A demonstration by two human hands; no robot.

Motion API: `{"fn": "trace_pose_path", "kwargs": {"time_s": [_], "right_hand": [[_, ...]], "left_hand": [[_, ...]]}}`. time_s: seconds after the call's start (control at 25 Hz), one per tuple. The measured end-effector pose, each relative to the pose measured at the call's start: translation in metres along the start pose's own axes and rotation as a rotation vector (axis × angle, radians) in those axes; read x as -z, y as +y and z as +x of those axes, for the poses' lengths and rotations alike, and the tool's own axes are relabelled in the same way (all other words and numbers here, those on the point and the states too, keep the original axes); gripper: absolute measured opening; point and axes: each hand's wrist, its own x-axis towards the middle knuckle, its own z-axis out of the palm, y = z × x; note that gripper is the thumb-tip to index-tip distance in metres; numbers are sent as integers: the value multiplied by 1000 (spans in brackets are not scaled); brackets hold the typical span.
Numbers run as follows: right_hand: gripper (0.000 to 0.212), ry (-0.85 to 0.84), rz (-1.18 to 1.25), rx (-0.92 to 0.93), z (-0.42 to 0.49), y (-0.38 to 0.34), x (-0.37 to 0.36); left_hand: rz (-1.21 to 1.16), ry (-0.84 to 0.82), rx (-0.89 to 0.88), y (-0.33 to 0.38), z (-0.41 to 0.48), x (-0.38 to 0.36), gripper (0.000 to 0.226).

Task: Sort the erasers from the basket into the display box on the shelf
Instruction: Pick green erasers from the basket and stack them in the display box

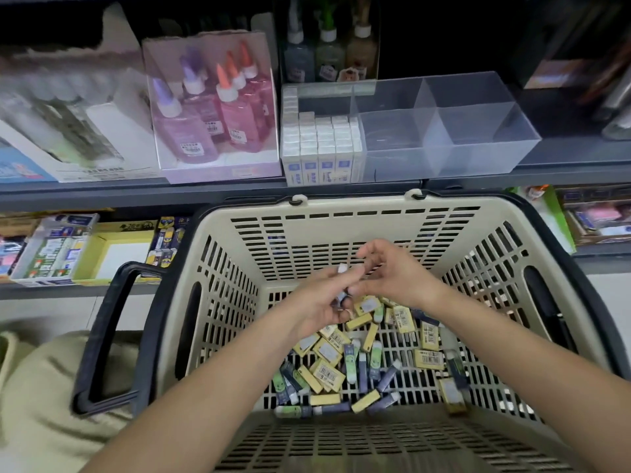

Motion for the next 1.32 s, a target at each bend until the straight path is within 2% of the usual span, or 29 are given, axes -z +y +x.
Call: {"fn": "trace_pose_path", "kwargs": {"time_s": [0.08,0.12,0.32,0.4,0.44,0.6,0.72,0.8,0.88,1.0,1.08,1.12,1.2,1.24,1.32], "right_hand": [[39,-93,57,-78,2,9,5],[36,-150,-9,-106,2,15,5],[25,-476,-762,-97,-7,68,-23],[27,-477,-954,-65,-10,85,-33],[27,-431,-970,-48,-10,91,-35],[27,-335,-821,-62,-15,104,-44],[33,-354,-677,-164,-21,106,-54],[34,-383,-628,-233,-21,100,-53],[22,-395,-512,-243,-16,85,-45],[6,-312,-121,-227,-11,57,-36],[7,-246,76,-215,-10,43,-36],[9,-228,155,-217,-9,41,-37],[10,-195,254,-228,-8,41,-40],[10,-185,182,-204,-10,45,-41],[17,-233,-359,3,-14,58,-44]], "left_hand": [[-59,121,-4,-2,7,7,19],[-81,160,-10,-2,9,12,18],[-35,217,20,-9,14,25,13],[-61,190,60,-15,16,27,25],[-84,176,80,-18,17,29,32],[-69,161,119,-28,23,34,41],[-35,134,127,-36,26,40,16],[45,124,137,-41,25,44,9],[120,104,165,-44,24,46,13],[177,-100,248,-44,20,47,29],[138,-250,298,-44,19,48,47],[124,-293,307,-44,20,50,49],[118,-263,284,-46,21,53,42],[116,-212,266,-48,21,55,41],[99,-112,235,-51,25,61,42]]}}
